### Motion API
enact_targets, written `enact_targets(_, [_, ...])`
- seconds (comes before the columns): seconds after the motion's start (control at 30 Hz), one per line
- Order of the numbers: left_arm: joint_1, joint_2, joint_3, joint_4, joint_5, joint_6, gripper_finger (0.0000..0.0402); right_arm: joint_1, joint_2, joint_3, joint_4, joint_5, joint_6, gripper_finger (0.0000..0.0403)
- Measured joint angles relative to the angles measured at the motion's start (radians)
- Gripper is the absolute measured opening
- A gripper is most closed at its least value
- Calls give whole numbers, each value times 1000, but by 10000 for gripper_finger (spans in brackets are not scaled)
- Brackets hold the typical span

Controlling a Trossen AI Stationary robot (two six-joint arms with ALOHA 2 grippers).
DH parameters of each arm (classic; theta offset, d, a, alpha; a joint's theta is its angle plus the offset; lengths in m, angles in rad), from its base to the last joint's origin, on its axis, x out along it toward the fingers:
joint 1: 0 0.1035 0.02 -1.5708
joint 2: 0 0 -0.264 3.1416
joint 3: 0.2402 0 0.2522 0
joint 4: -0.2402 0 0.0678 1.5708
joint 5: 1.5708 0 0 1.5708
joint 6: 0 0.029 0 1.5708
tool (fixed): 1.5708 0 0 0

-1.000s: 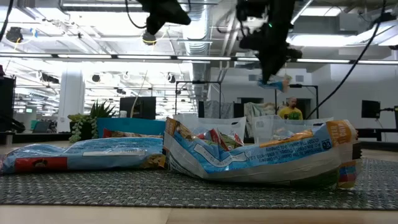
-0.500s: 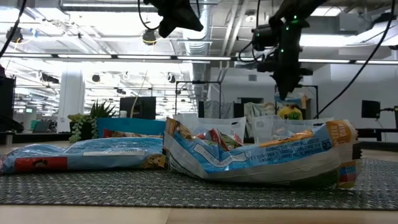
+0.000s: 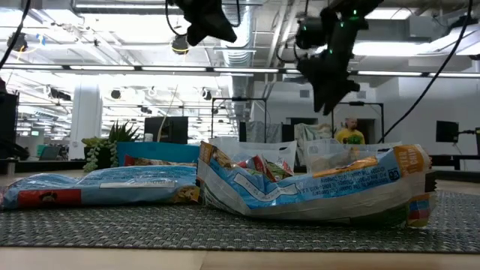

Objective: Pick and place Granola Bars by type
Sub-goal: Put the yellow granola bar into the right transparent bin

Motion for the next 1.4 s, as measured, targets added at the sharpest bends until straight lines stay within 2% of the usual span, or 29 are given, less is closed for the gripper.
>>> enact_targets(0.2, [-82, -34, -48, -57, 7, 47, 9, 273, -3, 0, 25, 1, 118, 158])
enact_targets(0.4, [-136, -95, -186, -51, 26, 4, 9, 568, -3, 0, 113, -2, 307, 148])
enact_targets(0.5, [-159, -131, -258, -26, 60, -17, 9, 693, -3, 0, 150, -2, 381, 142])
enact_targets(0.7, [-203, -175, -356, 10, 86, -37, 9, 900, 33, -1, 260, -2, 432, 130])
enact_targets(1.03, [-253, -175, -369, 21, 85, -58, 9, 1064, 274, 54, 391, -51, 493, 125])
enact_targets(1.2, [-253, -176, -369, 11, 85, -70, 9, 1085, 411, 136, 385, -53, 465, 124])
enact_targets(1.4, [-253, -176, -369, 8, 85, -80, 9, 1071, 519, 206, 335, -46, 418, 124])
